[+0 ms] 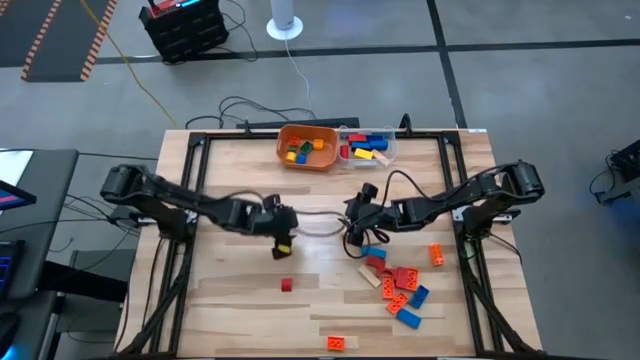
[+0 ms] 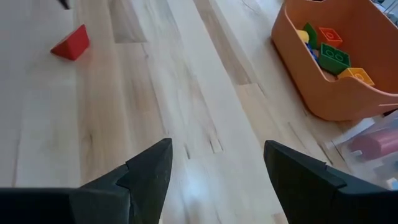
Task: Sort blocks by size
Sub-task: Put the top small red block into the orange bin
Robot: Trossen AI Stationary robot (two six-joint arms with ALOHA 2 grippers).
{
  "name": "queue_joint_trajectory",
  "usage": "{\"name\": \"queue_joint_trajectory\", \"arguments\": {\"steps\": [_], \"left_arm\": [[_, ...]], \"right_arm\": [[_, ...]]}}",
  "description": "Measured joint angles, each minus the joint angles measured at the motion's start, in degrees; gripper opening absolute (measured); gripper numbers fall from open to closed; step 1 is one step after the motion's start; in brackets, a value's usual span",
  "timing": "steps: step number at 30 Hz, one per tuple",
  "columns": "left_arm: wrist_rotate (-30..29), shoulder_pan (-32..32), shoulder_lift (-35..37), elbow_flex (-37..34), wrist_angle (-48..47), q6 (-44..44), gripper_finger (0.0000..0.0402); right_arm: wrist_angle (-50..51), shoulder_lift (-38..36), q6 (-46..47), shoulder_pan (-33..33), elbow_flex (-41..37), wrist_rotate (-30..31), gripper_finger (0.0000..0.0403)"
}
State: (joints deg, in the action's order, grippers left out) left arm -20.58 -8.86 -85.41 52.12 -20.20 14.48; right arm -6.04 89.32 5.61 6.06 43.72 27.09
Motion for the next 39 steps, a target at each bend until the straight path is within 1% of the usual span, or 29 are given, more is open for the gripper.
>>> {"name": "queue_joint_trajectory", "arguments": {"steps": [4, 6, 9, 13, 17, 18, 22, 27, 30, 35, 39], "left_arm": [[-6.7, -3.8, 0.0, -4.4, 9.1, 5.6, 0.0258], [-7.7, -4.4, 0.0, -7.4, 13.0, 7.0, 0.0258], [-7.7, -4.8, 0.0, -12.3, 19.7, 7.7, 0.0258], [-6.8, -5.9, 0.0, -19.7, 32.6, 4.0, 0.0258], [-6.6, -6.5, 0.0, -26.8, 48.1, 6.0, 0.0258], [-6.7, -6.6, 0.0, -28.1, 50.4, 6.7, 0.0258], [-7.1, -7.0, 0.0, -29.6, 51.9, 9.4, 0.0258], [-10.7, -8.5, 0.0, -29.6, 51.3, 10.5, 0.0258], [-11.7, -9.0, -0.3, -29.6, 50.6, 10.8, 0.0258], [-12.6, -9.6, -4.6, -29.2, 54.5, 14.6, 0.0258], [-16.6, -11.6, -8.9, -27.4, 54.2, 16.7, 0.0258]], "right_arm": [[-0.1, 0.0, 0.0, 0.4, 0.0, 0.0, 0.0286], [-0.1, 0.0, 0.0, 0.8, 0.0, 0.0, 0.0286], [-0.2, 0.0, 0.0, 1.2, 0.0, 0.0, 0.0286], [-0.3, 0.0, 0.0, 1.1, 0.0, 0.0, 0.0286], [-0.3, 0.0, 0.0, 0.9, 0.0, 0.0, 0.0286], [-0.3, 0.0, 0.0, 0.9, 0.0, 0.0, 0.0286], [-0.5, 0.0, 0.0, 0.7, 0.0, 0.0, 0.0286], [-0.5, 0.0, 0.1, 0.3, 0.0, 0.0, 0.0286], [-0.5, 0.0, 0.4, 0.1, 0.0, 0.0, 0.0286], [-0.5, 0.0, 0.4, 0.1, 0.0, 0.0, 0.0286], [-0.4, 0.0, 0.6, 0.1, 0.0, 0.0, 0.0286]]}}
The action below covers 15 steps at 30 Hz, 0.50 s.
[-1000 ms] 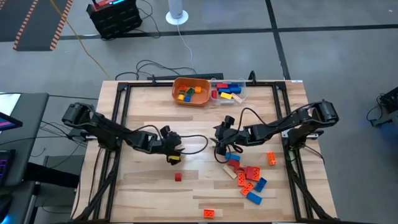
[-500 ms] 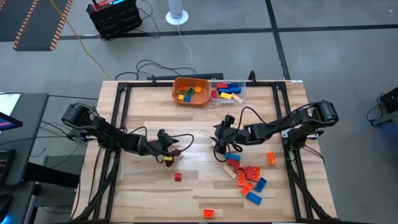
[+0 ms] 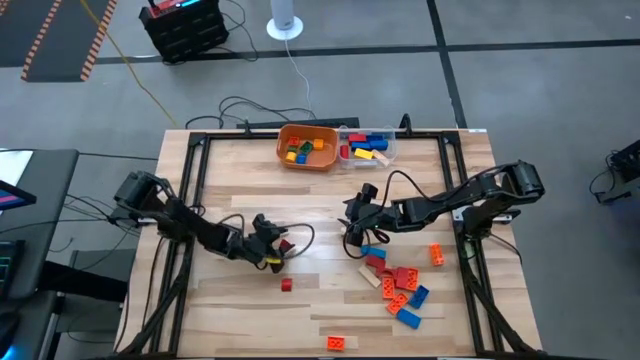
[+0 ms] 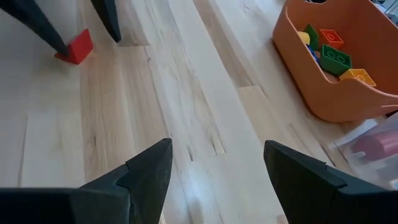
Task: Sort blocks by size
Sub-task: Put the top small red block into the orange bin
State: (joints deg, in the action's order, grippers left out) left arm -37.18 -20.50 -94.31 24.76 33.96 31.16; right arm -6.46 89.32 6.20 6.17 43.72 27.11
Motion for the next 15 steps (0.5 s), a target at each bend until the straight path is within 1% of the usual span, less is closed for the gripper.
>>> {"name": "queue_joint_trajectory", "arguments": {"steps": [3, 6, 10, 13, 15], "left_arm": [[-3.3, -1.3, -2.3, 1.9, -0.1, 0.7, 0.0258], [-5.0, -1.7, -4.8, 2.8, -1.1, 2.7, 0.0258], [-6.2, -1.7, -7.3, 2.9, -1.3, 7.1, 0.0258], [-6.9, -2.0, -7.9, 2.9, -1.0, 8.5, 0.0257], [-8.0, -2.6, -8.0, 2.9, -1.2, 8.4, 0.0249]], "right_arm": [[0.0, 0.0, 0.0, 0.1, 0.0, 0.0, 0.0286], [0.0, 0.0, 0.0, 0.1, 0.0, 0.0, 0.0286], [0.0, 0.0, 0.0, 0.1, 0.0, 0.0, 0.0286], [0.0, 0.0, 0.0, 0.1, 0.0, 0.0, 0.0286], [0.0, 0.0, 0.0, 0.1, 0.0, 0.0, 0.0286]]}}
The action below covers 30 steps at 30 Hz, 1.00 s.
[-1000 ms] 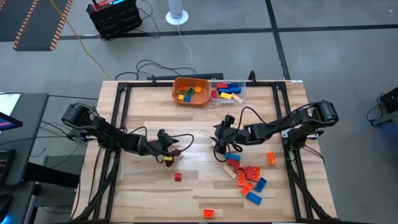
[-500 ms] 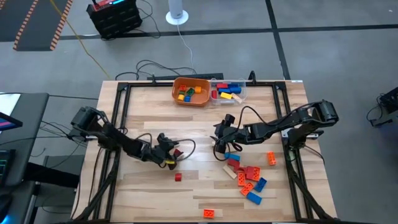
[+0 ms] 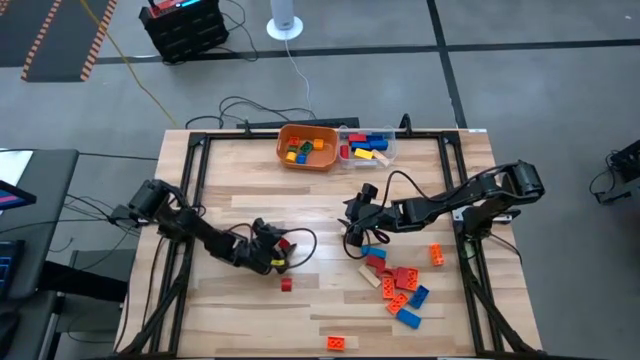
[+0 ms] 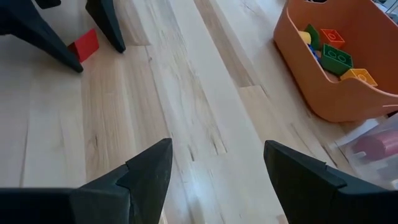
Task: Sort blocks by size
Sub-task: Put the top small red block into the orange bin
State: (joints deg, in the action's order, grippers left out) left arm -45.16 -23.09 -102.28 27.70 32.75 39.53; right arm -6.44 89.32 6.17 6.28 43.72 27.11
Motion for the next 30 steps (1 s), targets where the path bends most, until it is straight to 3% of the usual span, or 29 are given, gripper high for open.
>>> {"name": "queue_joint_trajectory", "arguments": {"steps": [10, 15, 21, 27, 30], "left_arm": [[-1.9, -1.4, 0.0, -0.1, -1.5, -0.6, 0.0129], [-1.1, -1.4, 0.8, -0.1, -1.9, -2.5, 0.0129], [0.6, 2.2, 7.2, -0.1, -2.3, -11.7, 0.0136], [7.2, 12.5, 14.3, -0.1, -2.1, -24.6, 0.0136], [13.8, 20.5, 16.1, -0.1, -0.9, -28.7, 0.0137]], "right_arm": [[0.0, 0.0, 0.0, 0.0, 0.0, 0.0, 0.0286], [0.0, 0.0, 0.0, 0.0, 0.0, 0.0, 0.0286], [0.0, 0.0, -0.1, 0.0, 0.0, 0.0, 0.0286], [-0.1, 0.0, -0.1, 0.0, 0.0, 0.0, 0.0286], [-0.3, 0.0, -0.1, 0.0, 0.0, 0.0, 0.0286]]}}
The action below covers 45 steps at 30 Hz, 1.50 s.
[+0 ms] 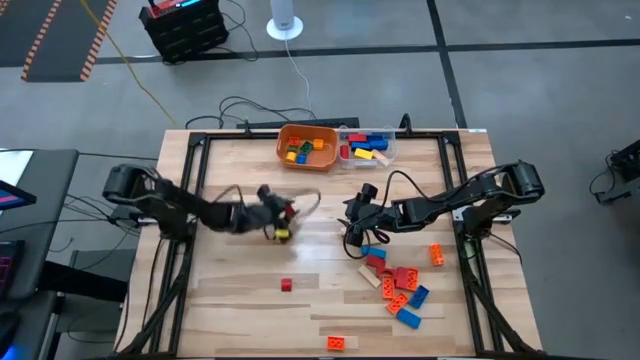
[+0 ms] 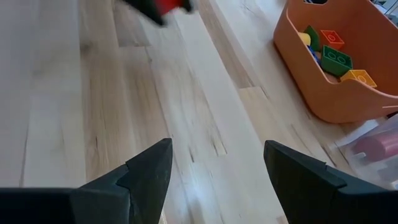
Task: Sort blocks by size
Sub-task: Put the top small red block into the orange bin, then put the center wooden block into the transparent bin
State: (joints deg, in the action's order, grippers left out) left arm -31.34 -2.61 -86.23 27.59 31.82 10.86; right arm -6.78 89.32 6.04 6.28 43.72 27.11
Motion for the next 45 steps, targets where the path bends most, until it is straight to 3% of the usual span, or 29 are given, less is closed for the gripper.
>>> {"name": "queue_joint_trajectory", "arguments": {"steps": [6, 13, 18, 23, 32, 35, 39, 45], "left_arm": [[16.8, 15.9, -0.1, 0.9, 5.2, -2.5, 0.0138], [21.5, 25.0, -0.8, 12.3, -5.1, -10.9, 0.0138], [24.5, 32.0, -5.8, 20.9, -12.4, -14.3, 0.0139], [26.3, 37.0, -11.4, 25.2, -17.7, -13.4, 0.0148], [29.8, 36.6, -10.6, 28.0, -21.3, -16.0, 0.0224], [30.8, 34.8, -7.9, 28.2, -21.8, -17.7, 0.0229], [31.0, 29.7, -4.4, 28.1, -25.6, -20.0, 0.023], [27.6, 21.6, -1.0, 25.7, -27.8, -21.4, 0.023]], "right_arm": [[-0.2, 0.0, 0.0, 0.0, 0.0, 0.0, 0.0286], [-0.6, 0.0, -0.5, -0.4, 0.0, 0.0, 0.0286], [-1.1, 0.0, -1.4, -0.4, 0.0, 0.0, 0.0286], [-0.5, 0.0, -1.4, 0.2, 0.0, 0.0, 0.0286], [0.9, 0.0, -1.1, -0.3, 0.0, 0.0, 0.0286], [3.3, 0.0, -1.1, 0.4, 0.0, -1.6, 0.0286], [6.7, 0.0, -0.1, 1.9, 0.0, -9.9, 0.0286], [2.5, 3.2, -3.0, 4.2, -1.4, -10.5, 0.0286]]}}
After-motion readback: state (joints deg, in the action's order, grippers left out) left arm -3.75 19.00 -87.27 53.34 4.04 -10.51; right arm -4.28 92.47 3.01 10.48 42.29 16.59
